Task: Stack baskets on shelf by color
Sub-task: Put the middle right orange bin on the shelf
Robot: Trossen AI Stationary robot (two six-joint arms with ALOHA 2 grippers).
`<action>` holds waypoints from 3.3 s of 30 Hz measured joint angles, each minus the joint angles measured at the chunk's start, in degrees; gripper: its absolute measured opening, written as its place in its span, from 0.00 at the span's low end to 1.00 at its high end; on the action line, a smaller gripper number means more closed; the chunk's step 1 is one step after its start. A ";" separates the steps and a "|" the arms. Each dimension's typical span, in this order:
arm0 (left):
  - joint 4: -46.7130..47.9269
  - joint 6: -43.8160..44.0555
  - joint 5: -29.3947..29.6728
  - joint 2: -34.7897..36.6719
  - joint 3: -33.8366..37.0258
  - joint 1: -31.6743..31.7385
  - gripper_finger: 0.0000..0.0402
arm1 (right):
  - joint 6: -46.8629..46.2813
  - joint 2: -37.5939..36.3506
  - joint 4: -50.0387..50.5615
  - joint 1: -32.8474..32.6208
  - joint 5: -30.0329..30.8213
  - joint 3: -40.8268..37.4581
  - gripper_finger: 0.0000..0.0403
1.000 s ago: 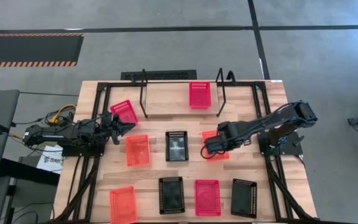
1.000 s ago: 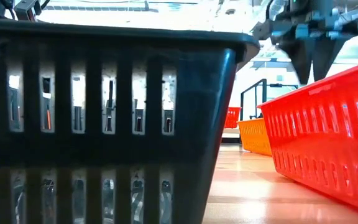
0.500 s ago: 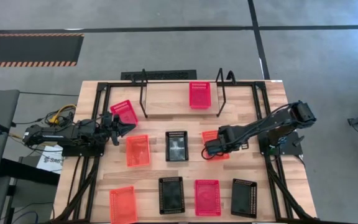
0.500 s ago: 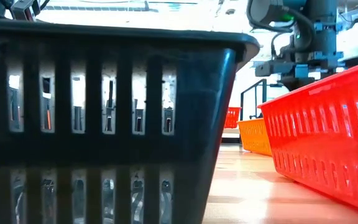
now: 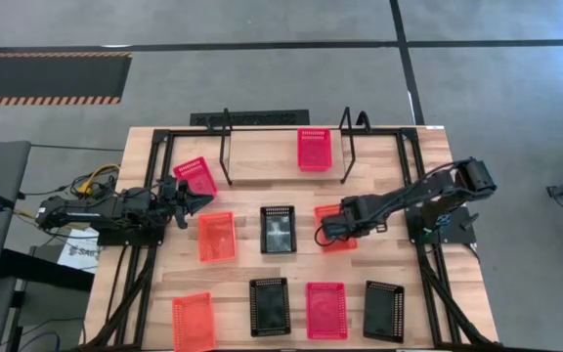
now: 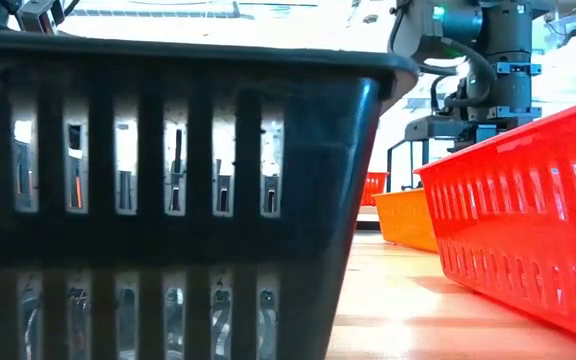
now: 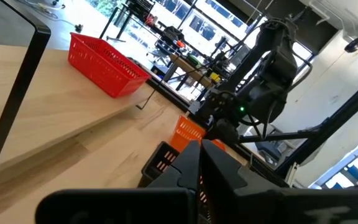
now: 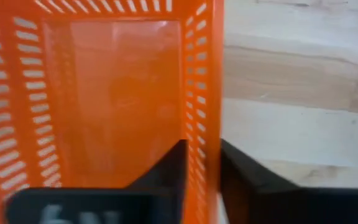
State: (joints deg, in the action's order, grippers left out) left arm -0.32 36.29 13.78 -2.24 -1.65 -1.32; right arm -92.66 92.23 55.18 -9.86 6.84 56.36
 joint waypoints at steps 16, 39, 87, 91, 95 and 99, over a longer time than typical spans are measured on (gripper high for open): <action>0.00 0.02 -0.08 0.00 0.00 0.00 0.00 | 2.90 -1.05 11.17 -2.07 9.11 20.17 0.01; 0.03 -0.03 -0.64 -0.25 0.00 0.00 0.00 | 43.47 7.74 -18.27 16.39 17.13 39.91 0.01; 0.07 0.20 -1.01 -0.76 0.00 0.00 0.00 | 36.56 19.67 -6.56 28.72 10.39 39.89 0.01; 0.07 0.20 -1.01 -0.76 0.00 0.00 0.00 | 36.56 19.67 -6.32 28.76 10.37 39.89 0.01; 0.07 0.24 -1.01 -0.76 0.00 0.00 0.00 | 36.58 19.67 -10.05 28.61 10.36 39.89 0.01; 0.07 0.39 -1.01 -0.76 0.00 0.00 0.00 | 36.59 19.67 -12.80 28.65 9.88 39.89 0.01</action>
State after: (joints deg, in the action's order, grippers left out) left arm -0.25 36.69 12.78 -3.01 -1.65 -1.32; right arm -56.07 111.90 42.38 18.79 16.72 96.25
